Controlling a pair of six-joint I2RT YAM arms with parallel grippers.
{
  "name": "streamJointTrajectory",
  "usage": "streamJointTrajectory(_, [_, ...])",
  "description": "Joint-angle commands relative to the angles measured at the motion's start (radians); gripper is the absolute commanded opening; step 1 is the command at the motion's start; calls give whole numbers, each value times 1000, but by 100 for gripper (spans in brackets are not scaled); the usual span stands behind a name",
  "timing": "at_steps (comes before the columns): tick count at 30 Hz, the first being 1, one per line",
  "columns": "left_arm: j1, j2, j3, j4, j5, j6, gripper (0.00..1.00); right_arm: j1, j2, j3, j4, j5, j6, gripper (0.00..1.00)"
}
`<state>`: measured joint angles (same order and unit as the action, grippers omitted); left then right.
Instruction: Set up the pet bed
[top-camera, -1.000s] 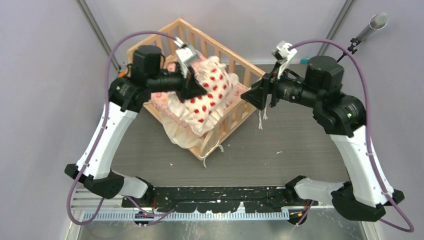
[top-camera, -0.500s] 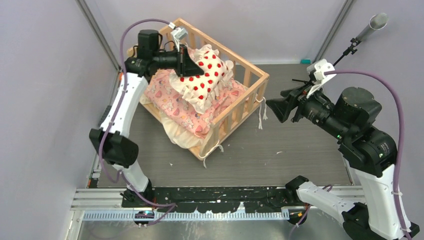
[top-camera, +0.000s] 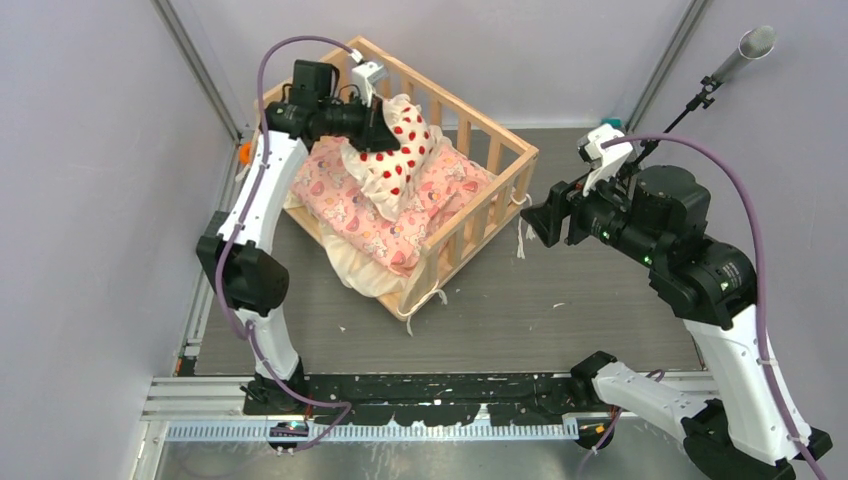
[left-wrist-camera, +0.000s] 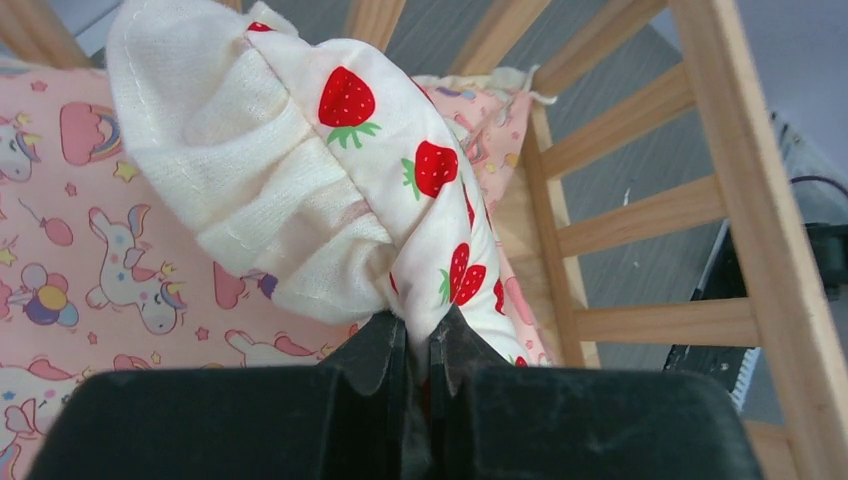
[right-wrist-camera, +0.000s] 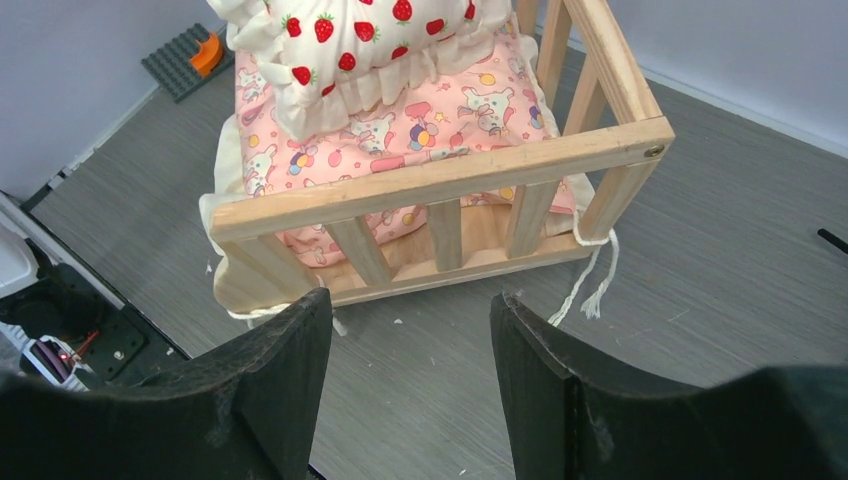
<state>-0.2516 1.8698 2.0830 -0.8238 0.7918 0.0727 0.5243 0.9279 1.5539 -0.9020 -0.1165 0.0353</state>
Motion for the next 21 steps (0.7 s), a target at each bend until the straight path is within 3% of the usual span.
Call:
streamJointTrajectory(1, [-62,41,-37,-101,-121,133,0,3,0,-15,30,-1,-6,64])
streamJointTrajectory(12, [-166,89,-211,-56,32,132,0,2,-11,-40,30,-14,9,64])
streamJointTrajectory(21, [-183,-1,-197,51,223,-3,0,3,-19,-77,51,-23,26,64])
